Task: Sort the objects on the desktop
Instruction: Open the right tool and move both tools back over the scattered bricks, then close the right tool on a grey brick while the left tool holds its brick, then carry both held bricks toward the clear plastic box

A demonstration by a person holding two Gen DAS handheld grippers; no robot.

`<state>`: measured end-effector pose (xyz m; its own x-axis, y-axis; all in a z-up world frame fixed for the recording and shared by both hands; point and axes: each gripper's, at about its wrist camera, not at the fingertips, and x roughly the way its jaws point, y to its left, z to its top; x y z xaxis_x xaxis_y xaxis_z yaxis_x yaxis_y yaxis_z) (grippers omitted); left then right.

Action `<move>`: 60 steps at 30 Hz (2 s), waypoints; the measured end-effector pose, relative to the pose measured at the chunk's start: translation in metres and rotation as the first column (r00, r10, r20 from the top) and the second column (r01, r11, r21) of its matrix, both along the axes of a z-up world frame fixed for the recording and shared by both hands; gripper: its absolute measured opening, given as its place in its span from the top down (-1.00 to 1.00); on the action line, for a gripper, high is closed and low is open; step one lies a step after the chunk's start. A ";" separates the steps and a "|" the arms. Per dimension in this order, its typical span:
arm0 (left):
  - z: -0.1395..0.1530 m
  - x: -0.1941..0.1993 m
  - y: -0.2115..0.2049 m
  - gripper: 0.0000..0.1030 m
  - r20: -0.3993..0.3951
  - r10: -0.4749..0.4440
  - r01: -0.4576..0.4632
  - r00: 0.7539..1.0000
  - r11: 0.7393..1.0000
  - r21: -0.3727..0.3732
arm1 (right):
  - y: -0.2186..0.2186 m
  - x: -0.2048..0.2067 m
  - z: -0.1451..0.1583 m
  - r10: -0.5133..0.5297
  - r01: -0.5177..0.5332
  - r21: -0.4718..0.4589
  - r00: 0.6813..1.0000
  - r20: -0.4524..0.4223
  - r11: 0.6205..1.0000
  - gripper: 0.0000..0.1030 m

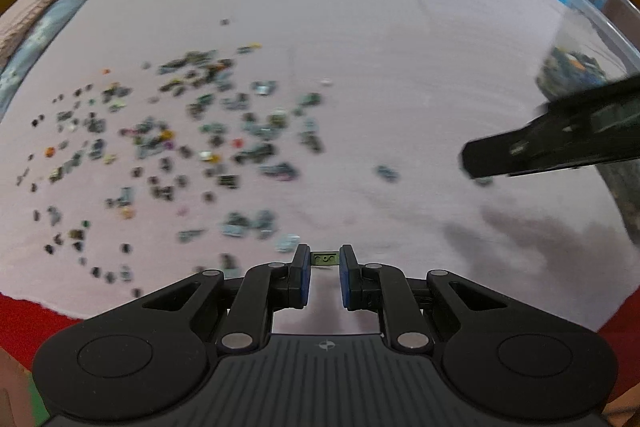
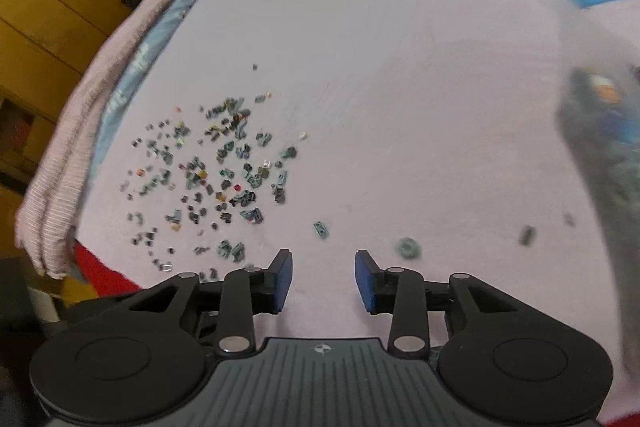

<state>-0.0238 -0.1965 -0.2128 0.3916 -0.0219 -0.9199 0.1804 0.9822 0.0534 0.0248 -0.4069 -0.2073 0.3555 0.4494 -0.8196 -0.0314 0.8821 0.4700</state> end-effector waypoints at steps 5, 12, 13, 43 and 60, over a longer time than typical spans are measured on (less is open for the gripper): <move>0.004 0.008 0.027 0.68 0.013 -0.007 0.007 1.000 1.000 -0.013 | 0.053 0.016 -0.027 0.131 -0.122 -0.148 0.990 0.055 0.981 0.26; 0.004 0.015 0.053 0.68 0.012 -0.006 0.007 1.000 0.999 -0.052 | 0.089 0.031 -0.052 0.166 -0.152 -0.253 0.985 0.037 0.955 0.26; 0.004 0.016 0.056 0.68 0.012 -0.004 0.005 1.000 0.999 -0.054 | 0.092 0.031 -0.054 0.168 -0.153 -0.264 0.985 0.036 0.952 0.26; 0.085 0.016 0.027 0.67 0.143 -0.037 0.050 0.989 0.995 -0.085 | 0.065 0.004 0.053 0.187 -0.161 -0.207 0.975 0.116 0.965 0.84; 0.161 0.006 -0.070 0.67 0.284 -0.181 0.212 0.942 0.974 -0.082 | -0.031 -0.045 0.172 0.124 -0.066 -0.203 0.950 0.287 0.977 0.84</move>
